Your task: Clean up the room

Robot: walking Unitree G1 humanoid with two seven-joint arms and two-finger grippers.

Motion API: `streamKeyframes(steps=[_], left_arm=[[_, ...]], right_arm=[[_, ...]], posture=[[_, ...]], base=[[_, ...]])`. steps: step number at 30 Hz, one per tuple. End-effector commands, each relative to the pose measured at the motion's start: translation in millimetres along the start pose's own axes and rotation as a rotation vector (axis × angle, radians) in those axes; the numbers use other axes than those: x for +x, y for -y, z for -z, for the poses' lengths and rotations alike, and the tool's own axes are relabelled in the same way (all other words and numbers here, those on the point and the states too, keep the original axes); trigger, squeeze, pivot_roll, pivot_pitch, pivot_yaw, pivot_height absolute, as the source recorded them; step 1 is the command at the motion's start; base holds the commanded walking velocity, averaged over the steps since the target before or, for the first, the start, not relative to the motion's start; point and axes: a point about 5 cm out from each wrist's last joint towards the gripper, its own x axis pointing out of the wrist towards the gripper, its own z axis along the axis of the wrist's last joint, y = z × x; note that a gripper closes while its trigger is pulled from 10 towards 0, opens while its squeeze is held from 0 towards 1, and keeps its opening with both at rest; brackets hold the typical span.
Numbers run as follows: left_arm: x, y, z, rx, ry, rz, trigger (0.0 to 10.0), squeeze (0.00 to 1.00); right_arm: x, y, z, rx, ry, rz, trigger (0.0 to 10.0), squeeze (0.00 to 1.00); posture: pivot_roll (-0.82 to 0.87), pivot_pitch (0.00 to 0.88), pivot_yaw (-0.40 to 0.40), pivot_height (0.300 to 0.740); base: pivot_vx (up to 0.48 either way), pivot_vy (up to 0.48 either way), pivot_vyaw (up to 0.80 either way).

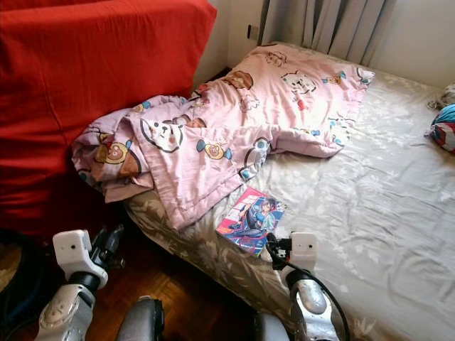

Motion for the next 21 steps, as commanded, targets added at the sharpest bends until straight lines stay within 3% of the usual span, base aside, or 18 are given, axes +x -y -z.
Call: streamKeyframes(steps=[1, 21], left_arm=[[-1.6, 1.9, -2.0, -0.008, 0.012, 0.001, 10.0, 0.00], [2.3, 3.5, -4.3, -0.007, 0.018, 0.019, 10.0, 0.00]], right_arm=[[1.0, 1.7, -3.2, -0.003, 0.005, 0.004, 10.0, 0.00], [-1.9, -4.0, 2.6, 0.000, -0.011, -0.027, 10.0, 0.00]], posture=[[0.09, 0.136, -0.103, 0.627], [0.08, 0.115, -0.087, 0.627]], base=[[0.000, 0.000, 0.00], [0.308, 0.000, 0.00]])
